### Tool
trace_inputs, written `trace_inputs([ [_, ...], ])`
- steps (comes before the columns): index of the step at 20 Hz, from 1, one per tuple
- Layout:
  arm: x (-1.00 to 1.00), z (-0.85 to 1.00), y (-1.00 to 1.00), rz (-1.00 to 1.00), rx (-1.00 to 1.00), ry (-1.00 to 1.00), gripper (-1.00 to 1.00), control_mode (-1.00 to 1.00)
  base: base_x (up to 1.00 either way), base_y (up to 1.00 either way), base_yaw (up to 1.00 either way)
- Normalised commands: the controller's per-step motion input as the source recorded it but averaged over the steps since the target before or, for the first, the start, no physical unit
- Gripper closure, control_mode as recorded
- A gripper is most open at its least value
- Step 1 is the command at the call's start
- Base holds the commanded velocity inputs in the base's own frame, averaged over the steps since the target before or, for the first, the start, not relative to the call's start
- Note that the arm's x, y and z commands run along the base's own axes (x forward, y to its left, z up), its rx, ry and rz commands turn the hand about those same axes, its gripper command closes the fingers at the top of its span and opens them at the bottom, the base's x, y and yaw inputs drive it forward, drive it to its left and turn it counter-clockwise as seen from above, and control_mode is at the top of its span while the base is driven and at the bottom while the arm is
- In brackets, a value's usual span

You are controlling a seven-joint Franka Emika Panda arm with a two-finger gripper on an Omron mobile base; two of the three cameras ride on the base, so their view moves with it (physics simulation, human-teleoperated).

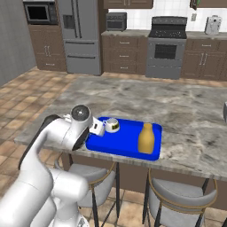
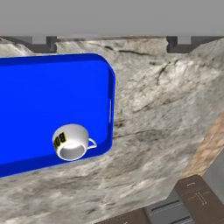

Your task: There is a tray on the dining counter. Grab the cup, mug, and pitcher and place them on the tray. The pitcher may be placed next to the tray if it cannot fit the tray.

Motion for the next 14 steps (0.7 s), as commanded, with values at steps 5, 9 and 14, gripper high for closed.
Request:
trace_inputs([
  [5,-0.39,0.21,0.00,0.00,-0.01,0.06,-1.00,-1.00,0.00,0.00,0.00],
  [9,-0.37,0.25,-0.02,0.00,0.00,0.09,-1.00,-1.00,0.00,0.00,0.00],
  [14,-0.36,0.20,0.00,0.01,-0.09,0.02,-1.00,-1.00,0.00,0.00,0.00],
])
